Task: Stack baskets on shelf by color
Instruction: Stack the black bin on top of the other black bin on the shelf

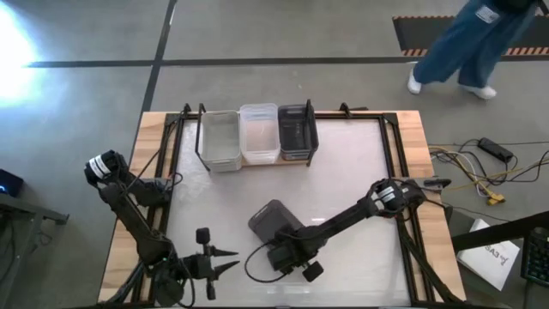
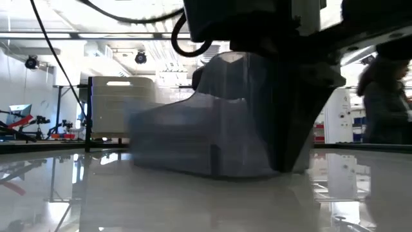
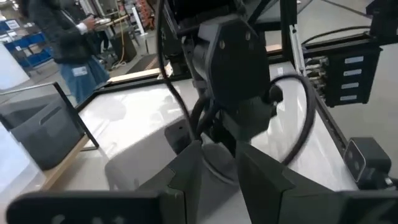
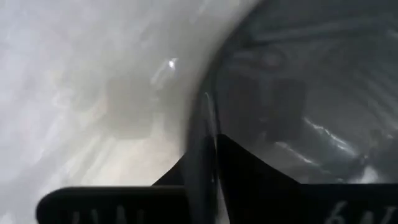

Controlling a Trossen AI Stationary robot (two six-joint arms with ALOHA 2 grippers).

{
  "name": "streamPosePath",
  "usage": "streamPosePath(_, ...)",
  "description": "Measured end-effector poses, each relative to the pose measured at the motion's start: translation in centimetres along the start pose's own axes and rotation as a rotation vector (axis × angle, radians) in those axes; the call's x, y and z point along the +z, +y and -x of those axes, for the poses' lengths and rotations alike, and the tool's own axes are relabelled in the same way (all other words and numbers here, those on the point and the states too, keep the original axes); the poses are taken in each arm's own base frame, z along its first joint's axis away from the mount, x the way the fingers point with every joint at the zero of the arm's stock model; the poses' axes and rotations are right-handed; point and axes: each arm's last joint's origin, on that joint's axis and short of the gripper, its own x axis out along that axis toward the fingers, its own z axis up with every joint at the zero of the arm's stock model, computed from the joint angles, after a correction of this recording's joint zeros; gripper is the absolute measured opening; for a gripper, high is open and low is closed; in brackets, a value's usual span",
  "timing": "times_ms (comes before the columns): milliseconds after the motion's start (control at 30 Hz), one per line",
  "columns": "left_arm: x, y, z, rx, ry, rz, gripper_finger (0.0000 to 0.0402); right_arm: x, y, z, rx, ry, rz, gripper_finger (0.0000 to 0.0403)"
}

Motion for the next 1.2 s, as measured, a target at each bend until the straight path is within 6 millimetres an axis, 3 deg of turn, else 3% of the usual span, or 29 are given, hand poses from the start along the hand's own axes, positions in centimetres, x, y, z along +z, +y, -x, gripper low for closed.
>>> streamPosePath(167,-0.7,0.1,0.2,-0.002,0.006,0.026,0.0083,0.3,1.0,2.5,-0.005,-0.070,-0.032,0.0010)
streamPosePath(333,-1.4,0.2,0.2,-0.002,0.015,0.049,0.0083,-0.2,2.5,4.7,-0.116,-0.135,-0.053,0.0009)
streamPosePath(667,-1.5,0.0,0.5,-0.016,0.012,0.063,0.0083,-3.5,3.8,8.8,-0.243,-0.293,-0.167,0.0009)
streamPosePath(833,-1.5,0.0,0.5,-0.016,0.012,0.063,0.0083,-4.7,3.4,13.7,-0.452,-0.399,-0.136,0.0009)
streamPosePath(900,-1.5,0.0,0.5,-0.016,0.012,0.063,0.0083,-5.1,2.7,15.6,-0.533,-0.436,-0.112,0.0009)
streamPosePath(1000,-1.5,0.0,0.5,-0.016,0.012,0.063,0.0083,-6.5,0.0,18.2,-0.621,-0.446,-0.110,0.0009)
streamPosePath(1200,-1.5,0.0,0.5,-0.015,0.012,0.063,0.0083,-11.2,-9.3,21.5,-0.702,-0.443,-0.239,0.0008)
